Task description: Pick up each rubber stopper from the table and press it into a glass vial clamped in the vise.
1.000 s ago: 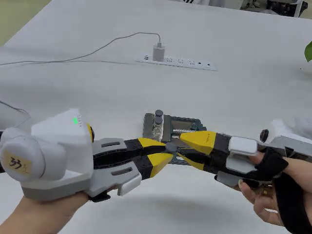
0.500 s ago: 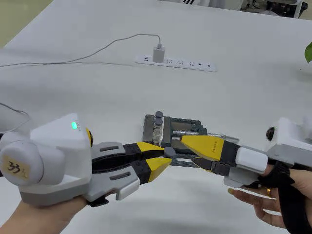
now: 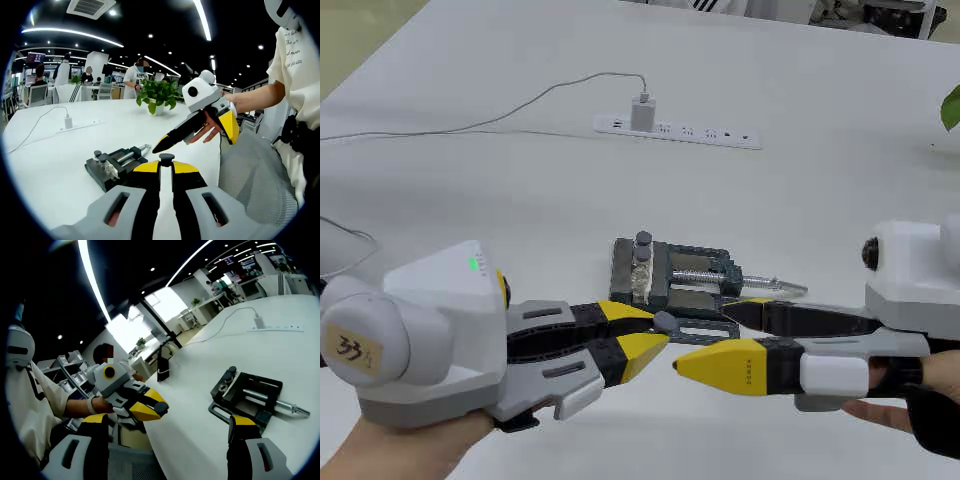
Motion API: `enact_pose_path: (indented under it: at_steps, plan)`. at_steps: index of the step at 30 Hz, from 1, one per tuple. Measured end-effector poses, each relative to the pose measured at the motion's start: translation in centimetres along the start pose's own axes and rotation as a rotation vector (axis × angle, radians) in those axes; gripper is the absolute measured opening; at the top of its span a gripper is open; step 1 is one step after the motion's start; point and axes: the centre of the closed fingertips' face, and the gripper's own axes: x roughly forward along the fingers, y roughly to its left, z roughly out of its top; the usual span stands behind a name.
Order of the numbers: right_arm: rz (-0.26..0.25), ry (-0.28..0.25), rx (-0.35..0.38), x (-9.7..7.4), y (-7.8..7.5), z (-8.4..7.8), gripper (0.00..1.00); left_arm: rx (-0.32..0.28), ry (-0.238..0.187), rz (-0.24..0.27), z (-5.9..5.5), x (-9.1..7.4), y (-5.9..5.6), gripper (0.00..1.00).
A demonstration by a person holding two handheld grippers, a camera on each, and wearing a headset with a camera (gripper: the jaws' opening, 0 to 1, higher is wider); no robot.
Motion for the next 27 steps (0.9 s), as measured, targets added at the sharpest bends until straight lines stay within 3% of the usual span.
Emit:
enact_pose_path:
  at_steps: [5,7,10,20,27]
  plan:
    - [-0.012,0.085,-0.162,0.2,0.2,-0.2,0.95,0.003,0.012,-0.004,-0.3,0.0,0.0,0.04]
    - [-0.014,0.119,-0.189,0.1,0.2,-0.4,0.93,0.008,0.023,-0.006,-0.5,-0.1,0.0,0.04]
    - [-0.017,0.177,-0.281,-0.2,-0.5,-0.6,0.88,0.012,0.041,-0.014,-0.9,-0.1,-0.1,0.04]
    - [0.000,0.375,-0.487,-0.7,-0.6,-2.2,0.72,0.049,0.098,-0.037,-2.2,-0.2,-0.7,0.04]
    - [0.028,0.453,-0.581,-0.4,-0.3,-2.5,0.63,0.086,0.141,-0.066,-3.0,0.0,-1.3,0.04]
